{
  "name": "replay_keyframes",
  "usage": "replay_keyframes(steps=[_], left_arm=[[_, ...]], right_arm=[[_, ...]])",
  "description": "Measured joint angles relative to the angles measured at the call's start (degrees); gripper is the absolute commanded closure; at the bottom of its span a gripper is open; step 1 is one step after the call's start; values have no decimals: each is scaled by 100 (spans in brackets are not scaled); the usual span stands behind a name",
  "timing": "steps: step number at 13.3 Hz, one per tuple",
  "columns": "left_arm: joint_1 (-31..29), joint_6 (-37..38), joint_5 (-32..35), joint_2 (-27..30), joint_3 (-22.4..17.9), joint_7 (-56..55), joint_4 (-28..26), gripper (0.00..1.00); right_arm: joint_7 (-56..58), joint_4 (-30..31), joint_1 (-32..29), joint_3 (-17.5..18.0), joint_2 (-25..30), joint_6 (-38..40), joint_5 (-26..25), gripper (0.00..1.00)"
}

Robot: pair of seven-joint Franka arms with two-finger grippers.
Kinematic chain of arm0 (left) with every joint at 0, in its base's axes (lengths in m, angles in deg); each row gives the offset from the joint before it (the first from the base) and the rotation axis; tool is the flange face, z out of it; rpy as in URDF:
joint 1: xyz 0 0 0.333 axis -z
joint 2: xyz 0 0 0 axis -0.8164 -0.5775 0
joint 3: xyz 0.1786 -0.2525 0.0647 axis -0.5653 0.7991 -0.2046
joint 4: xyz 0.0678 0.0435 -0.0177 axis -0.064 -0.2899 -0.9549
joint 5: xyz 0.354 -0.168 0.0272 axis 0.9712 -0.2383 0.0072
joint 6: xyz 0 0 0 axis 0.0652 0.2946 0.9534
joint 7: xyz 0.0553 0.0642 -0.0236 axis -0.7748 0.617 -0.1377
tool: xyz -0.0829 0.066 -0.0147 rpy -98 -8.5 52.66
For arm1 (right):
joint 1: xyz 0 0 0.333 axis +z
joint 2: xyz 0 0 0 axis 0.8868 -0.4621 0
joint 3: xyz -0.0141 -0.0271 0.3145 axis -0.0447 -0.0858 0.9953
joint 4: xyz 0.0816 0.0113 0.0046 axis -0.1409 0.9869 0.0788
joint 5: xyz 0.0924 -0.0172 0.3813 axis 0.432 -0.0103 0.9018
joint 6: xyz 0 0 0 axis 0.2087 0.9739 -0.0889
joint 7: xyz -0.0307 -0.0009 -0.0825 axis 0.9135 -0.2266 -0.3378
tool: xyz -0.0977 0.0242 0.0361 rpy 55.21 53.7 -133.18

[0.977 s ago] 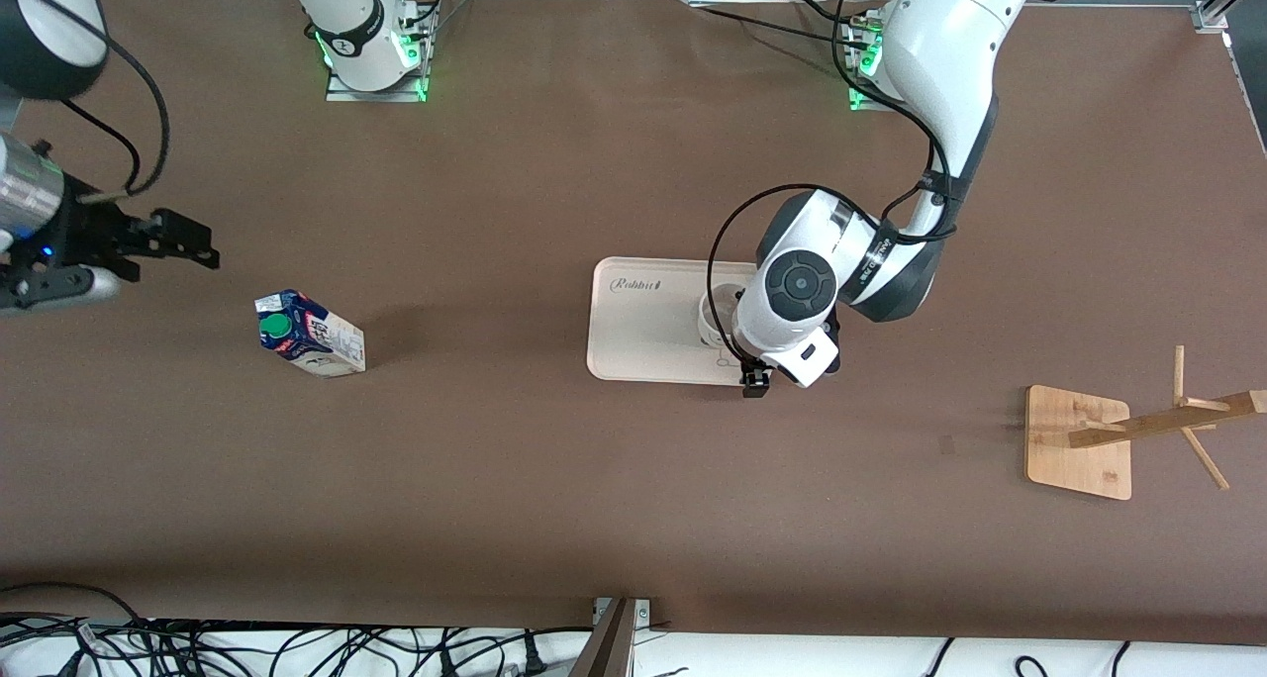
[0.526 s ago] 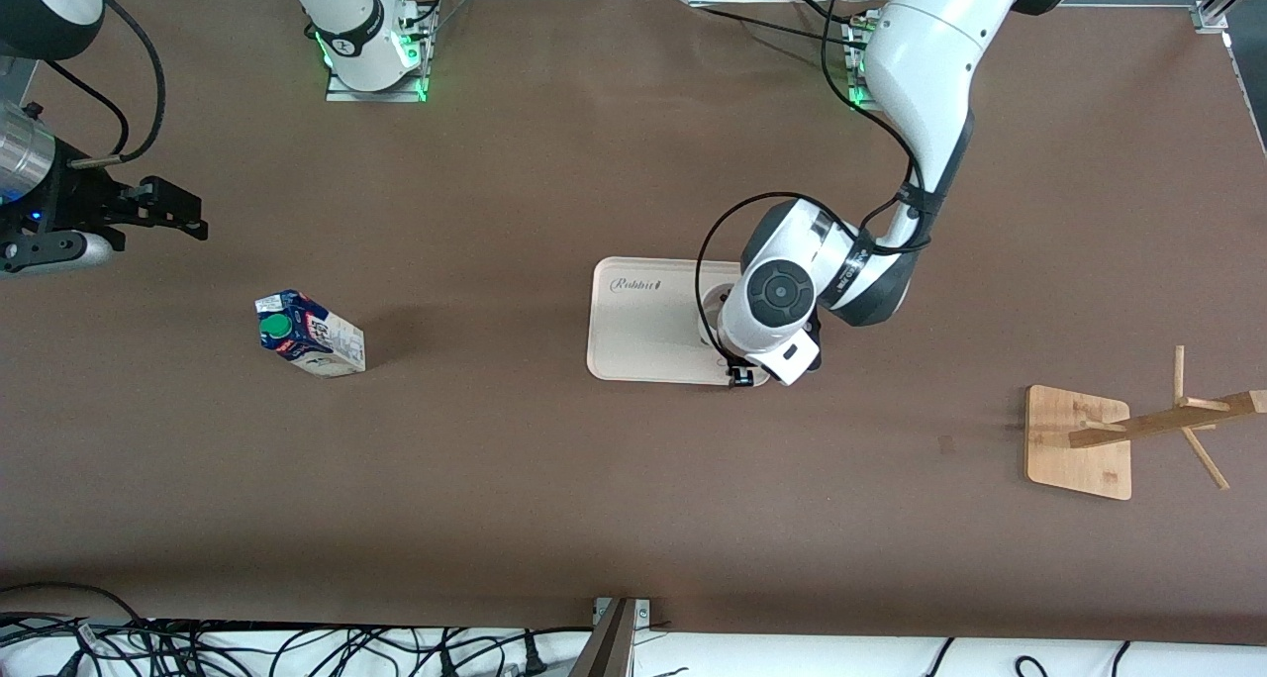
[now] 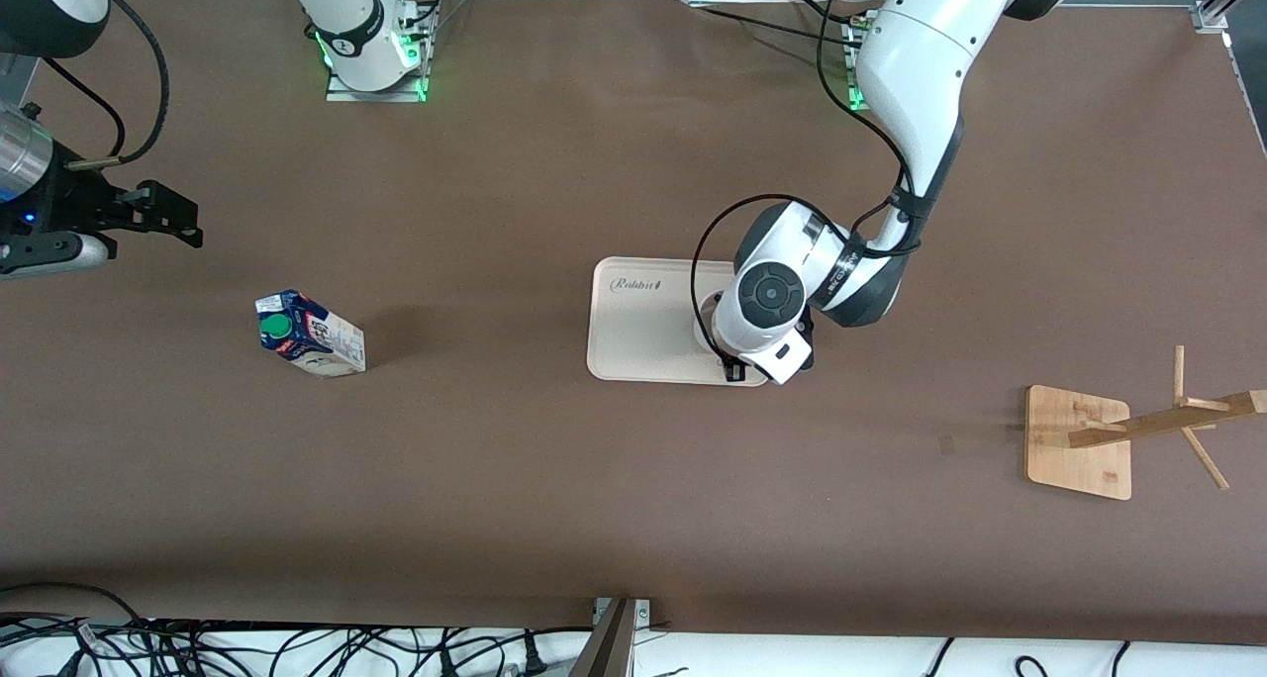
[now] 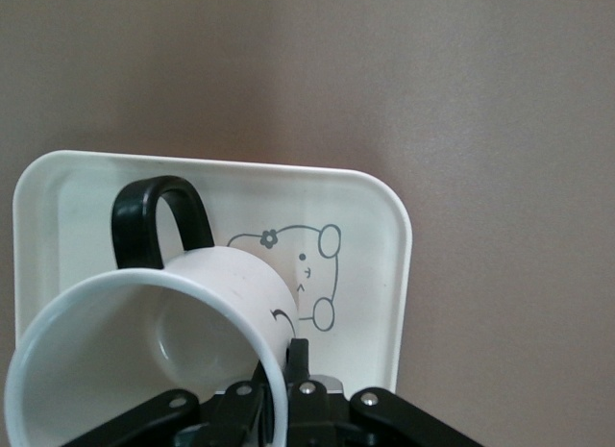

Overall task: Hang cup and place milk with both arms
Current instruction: 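Grasp the white mug rim with the left gripper while the right retracts, then lift the white mug and carry it to the wooden mug stand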

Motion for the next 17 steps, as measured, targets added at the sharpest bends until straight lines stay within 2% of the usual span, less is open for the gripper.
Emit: replay_keyframes(steps=[4, 7, 11, 17], left_arm=[[0, 53, 0, 388, 8, 72, 150, 100], [-72, 770, 1, 1001, -43, 976, 433, 100], [-656, 1958, 9, 1253, -135, 3279, 1003, 100], [-1745, 2190, 431, 1334, -166, 7381, 1172, 100]], right_arm=[[-32, -161, -7, -11, -51, -4, 0, 0], [-43, -221, -7, -24, -120, -17, 0, 0], [-48, -236, -7, -24, -128, -23, 0, 0], [-48, -240, -5, -23, -129, -58, 0, 0]])
